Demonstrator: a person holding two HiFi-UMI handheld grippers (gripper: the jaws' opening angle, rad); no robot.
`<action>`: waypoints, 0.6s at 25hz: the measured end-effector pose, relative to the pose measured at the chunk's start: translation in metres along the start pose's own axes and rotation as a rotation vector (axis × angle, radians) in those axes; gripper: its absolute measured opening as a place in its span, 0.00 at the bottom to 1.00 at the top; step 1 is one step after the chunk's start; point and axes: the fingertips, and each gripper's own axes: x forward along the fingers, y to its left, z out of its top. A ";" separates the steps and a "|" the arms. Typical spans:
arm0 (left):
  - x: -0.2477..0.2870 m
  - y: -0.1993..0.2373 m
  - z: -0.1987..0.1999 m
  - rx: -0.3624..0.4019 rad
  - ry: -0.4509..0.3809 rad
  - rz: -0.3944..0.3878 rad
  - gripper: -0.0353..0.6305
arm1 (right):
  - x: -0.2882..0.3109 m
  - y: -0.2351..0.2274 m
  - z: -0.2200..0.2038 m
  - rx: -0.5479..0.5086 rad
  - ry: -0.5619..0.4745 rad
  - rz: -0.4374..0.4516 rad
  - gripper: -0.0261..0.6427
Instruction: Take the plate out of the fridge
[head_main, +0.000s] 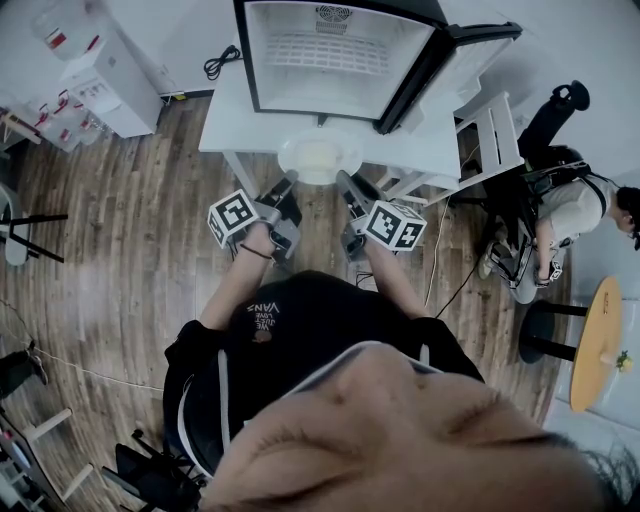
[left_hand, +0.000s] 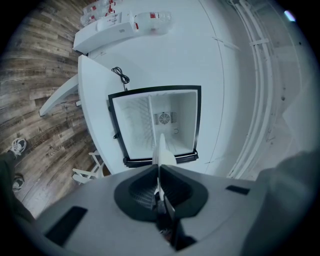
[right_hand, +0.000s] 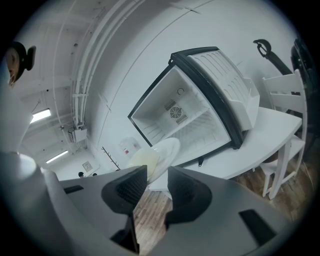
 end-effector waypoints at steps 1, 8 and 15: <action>-0.001 0.001 -0.001 -0.003 0.000 0.001 0.10 | -0.001 0.000 -0.001 0.000 0.001 -0.001 0.24; -0.003 0.002 -0.002 -0.006 0.000 0.002 0.10 | -0.003 0.001 -0.003 0.003 0.001 -0.006 0.24; -0.008 0.004 -0.008 -0.006 0.000 0.003 0.10 | -0.008 0.002 -0.008 0.001 0.002 -0.008 0.24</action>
